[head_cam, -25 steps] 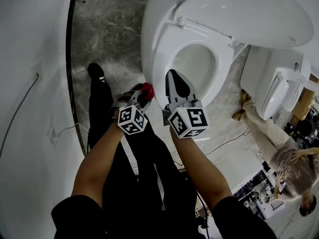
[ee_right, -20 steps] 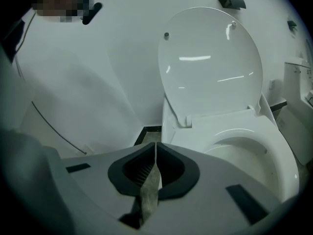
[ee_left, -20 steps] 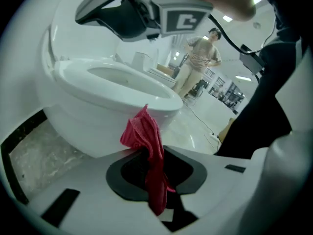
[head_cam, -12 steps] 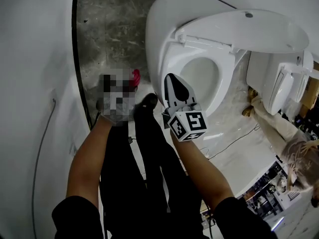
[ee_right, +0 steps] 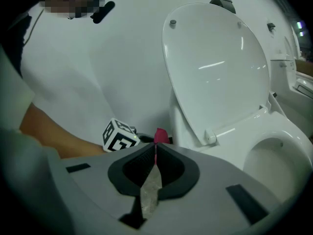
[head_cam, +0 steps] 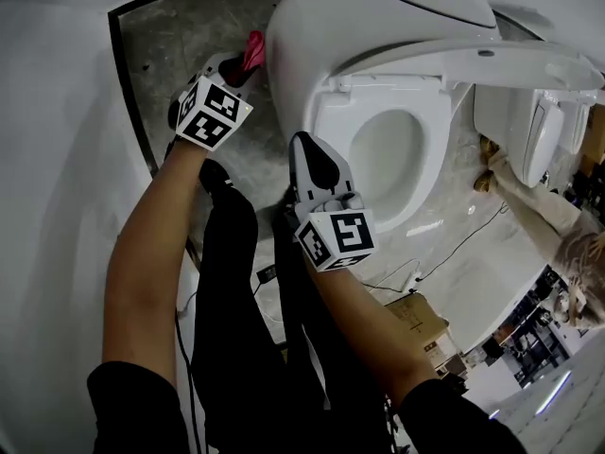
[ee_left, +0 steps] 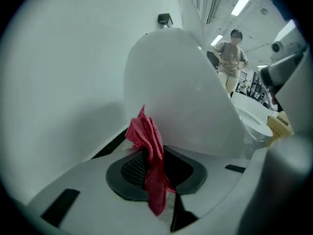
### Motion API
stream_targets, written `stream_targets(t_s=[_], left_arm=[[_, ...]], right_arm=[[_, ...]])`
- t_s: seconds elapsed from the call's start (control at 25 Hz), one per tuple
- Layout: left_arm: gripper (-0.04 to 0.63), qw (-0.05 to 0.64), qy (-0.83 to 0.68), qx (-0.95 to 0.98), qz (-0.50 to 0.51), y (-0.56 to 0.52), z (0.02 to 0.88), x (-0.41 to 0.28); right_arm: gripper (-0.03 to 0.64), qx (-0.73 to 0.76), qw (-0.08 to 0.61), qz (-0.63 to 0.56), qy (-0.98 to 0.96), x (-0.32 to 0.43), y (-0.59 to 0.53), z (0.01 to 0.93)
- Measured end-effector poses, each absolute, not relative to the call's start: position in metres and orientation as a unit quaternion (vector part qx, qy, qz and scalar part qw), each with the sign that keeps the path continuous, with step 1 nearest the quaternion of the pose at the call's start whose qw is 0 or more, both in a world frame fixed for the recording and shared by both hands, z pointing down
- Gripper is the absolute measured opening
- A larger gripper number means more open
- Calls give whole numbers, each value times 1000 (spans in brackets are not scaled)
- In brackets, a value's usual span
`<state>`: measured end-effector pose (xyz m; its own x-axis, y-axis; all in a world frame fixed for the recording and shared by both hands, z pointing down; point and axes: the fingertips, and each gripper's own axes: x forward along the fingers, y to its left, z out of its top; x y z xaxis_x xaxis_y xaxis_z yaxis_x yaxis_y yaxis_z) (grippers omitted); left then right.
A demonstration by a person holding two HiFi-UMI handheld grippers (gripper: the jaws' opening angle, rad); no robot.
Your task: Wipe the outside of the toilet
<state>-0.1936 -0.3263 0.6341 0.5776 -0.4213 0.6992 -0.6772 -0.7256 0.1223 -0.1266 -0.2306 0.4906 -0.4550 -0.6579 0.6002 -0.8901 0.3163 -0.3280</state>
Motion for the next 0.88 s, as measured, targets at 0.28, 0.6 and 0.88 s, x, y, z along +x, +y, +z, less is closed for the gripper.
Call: stream_targets(t_s=[0.28, 0.6, 0.88], left_arm=[[89, 134, -268, 881, 365, -375, 649, -180], [87, 94, -258, 886, 373, -355, 647, -170], [87, 86, -264, 888, 367, -298, 657, -150]], right_arm=[[37, 513, 184, 329, -771, -118, -222, 504], [37, 526, 188, 345, -755, -96, -190, 524], [37, 540, 172, 385, -729, -86, -151, 543]])
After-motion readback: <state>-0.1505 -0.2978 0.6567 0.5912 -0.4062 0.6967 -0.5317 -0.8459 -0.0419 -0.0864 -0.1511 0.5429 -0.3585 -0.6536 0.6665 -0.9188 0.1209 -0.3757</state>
